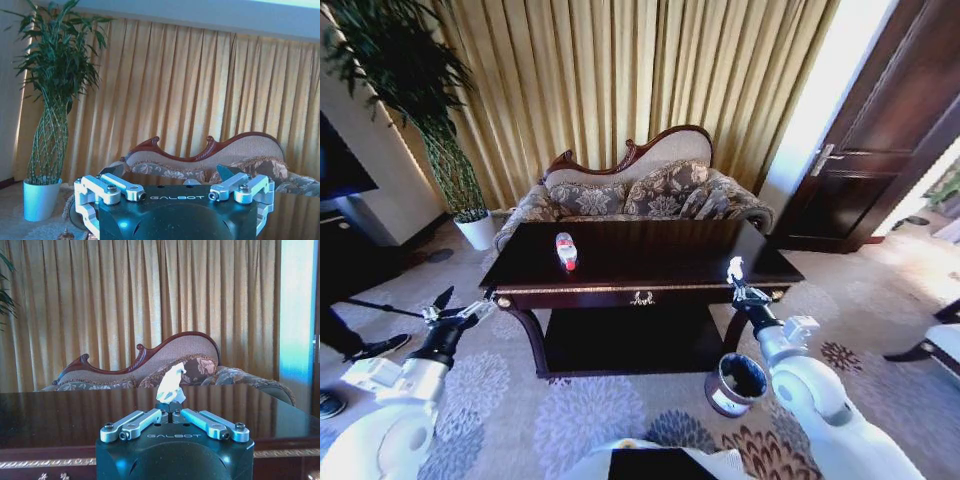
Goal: Move to the front of the table and place the trash on the table into the trash bin.
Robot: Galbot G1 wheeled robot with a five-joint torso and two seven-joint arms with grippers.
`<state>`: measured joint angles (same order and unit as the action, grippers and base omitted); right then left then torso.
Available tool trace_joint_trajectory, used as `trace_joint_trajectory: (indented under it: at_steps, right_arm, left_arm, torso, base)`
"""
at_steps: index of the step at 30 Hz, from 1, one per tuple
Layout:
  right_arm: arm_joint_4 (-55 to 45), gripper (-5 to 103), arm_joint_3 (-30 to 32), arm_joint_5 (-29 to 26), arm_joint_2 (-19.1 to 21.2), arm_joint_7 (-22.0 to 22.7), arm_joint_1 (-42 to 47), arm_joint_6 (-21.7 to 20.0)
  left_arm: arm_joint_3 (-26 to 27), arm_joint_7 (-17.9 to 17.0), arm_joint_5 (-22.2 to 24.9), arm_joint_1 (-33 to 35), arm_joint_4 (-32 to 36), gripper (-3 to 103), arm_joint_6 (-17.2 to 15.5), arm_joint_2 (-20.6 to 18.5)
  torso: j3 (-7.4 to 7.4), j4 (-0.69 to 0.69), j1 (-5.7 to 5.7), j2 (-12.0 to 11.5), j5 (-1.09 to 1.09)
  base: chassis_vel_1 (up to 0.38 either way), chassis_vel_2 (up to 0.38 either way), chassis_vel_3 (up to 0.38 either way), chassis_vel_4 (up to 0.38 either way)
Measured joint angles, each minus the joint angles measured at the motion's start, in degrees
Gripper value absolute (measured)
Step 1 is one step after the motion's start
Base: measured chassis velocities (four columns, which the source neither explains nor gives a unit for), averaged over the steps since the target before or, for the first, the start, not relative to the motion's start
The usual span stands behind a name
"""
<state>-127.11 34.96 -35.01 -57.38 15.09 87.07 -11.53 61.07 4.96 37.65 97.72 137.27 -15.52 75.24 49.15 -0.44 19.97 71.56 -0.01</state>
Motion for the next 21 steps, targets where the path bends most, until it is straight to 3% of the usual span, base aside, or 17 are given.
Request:
trace_joint_trajectory:
  at_steps: [11, 17, 19, 21]
  right_arm:
    - [15.78, 0, -0.83, 2.01, -1.53, -0.06, -0.96, 0.86]
    - [35.05, 0, -2.07, 1.75, -2.12, -0.06, -6.3, 1.61]
    - [47.78, 0, -3.61, 3.06, -2.76, -0.12, -11.42, 2.47]
    - [50.89, 0, -3.98, 3.43, -3.01, -0.2, -12.55, 2.67]
  left_arm:
    - [0.01, 0.28, -0.2, 0.96, 1.0, 100, 0.19, 0.89]
    - [0.08, 0.32, -0.27, 1.23, 1.59, 100, 0.28, 1.34]
    - [-0.13, 0.33, -0.4, 1.31, 2.02, 100, 0.28, 1.55]
    - [-0.12, 0.32, -0.42, 1.35, 2.13, 100, 0.29, 1.56]
  torso:
    - [0.05, 0.0, 0.13, -0.08, 0.02]
    - [0.02, -0.02, 0.06, -0.04, 0.03]
    - [0.01, 0.02, 0.04, -0.02, -0.01]
    - [0.02, 0.01, 0.04, -0.02, 0.01]
  base:
    - [0.011, 0.003, -0.005, 0.008]
    - [0.0, 0.0, 0.0, 0.0]
    - [0.0, 0.0, 0.0, 0.0]
    - [0.0, 0.0, 0.0, 0.0]
